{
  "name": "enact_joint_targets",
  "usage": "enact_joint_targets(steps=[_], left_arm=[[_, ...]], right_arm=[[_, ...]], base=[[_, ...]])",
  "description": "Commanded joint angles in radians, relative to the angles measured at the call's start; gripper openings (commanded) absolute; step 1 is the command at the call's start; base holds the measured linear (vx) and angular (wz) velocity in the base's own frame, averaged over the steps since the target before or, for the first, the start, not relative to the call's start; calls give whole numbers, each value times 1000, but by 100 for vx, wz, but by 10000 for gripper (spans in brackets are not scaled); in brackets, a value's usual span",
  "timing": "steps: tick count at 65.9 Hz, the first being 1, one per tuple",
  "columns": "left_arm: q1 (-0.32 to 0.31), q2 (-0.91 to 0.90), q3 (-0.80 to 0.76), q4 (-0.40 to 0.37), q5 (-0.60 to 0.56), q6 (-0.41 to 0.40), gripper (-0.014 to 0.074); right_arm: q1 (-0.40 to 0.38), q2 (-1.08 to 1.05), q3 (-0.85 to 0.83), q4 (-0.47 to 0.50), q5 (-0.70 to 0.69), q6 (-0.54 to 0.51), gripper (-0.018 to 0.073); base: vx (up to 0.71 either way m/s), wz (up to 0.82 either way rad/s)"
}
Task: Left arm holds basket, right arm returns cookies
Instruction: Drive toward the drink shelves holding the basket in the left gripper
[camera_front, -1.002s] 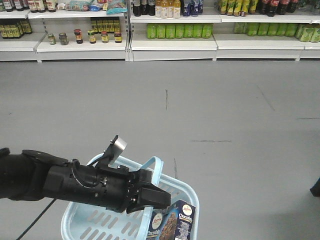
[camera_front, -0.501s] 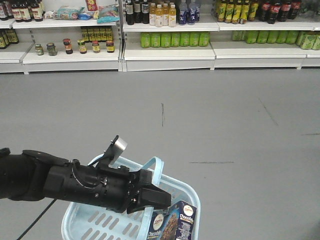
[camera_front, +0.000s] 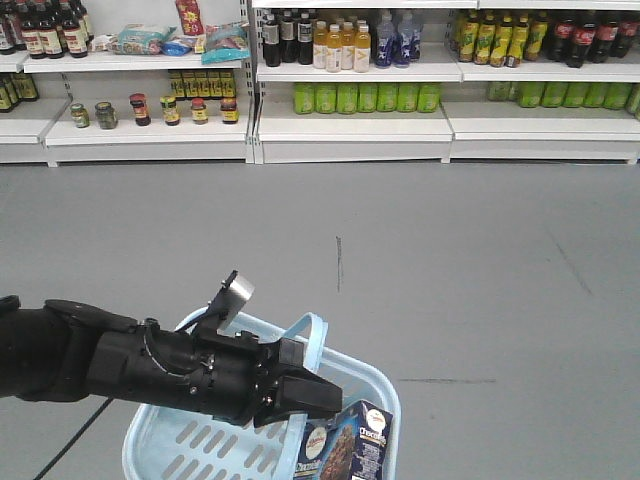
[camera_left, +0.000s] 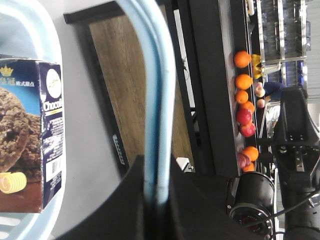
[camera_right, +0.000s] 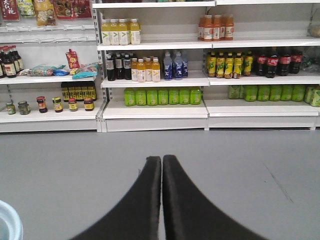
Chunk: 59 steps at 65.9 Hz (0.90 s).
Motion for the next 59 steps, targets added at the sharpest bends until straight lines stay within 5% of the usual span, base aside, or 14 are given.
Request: enact_joint_targets(steps=[1,59], left_arm=[[-5,-52,-20,-65,76,13,-6],[-5,-52,-20,-65,76,13,-6]], right_arm=[[0,-10,-1,-4,-78,-1,-8],[0,-10,-1,-4,-78,-1,-8]], base=[[39,10],[39,3]])
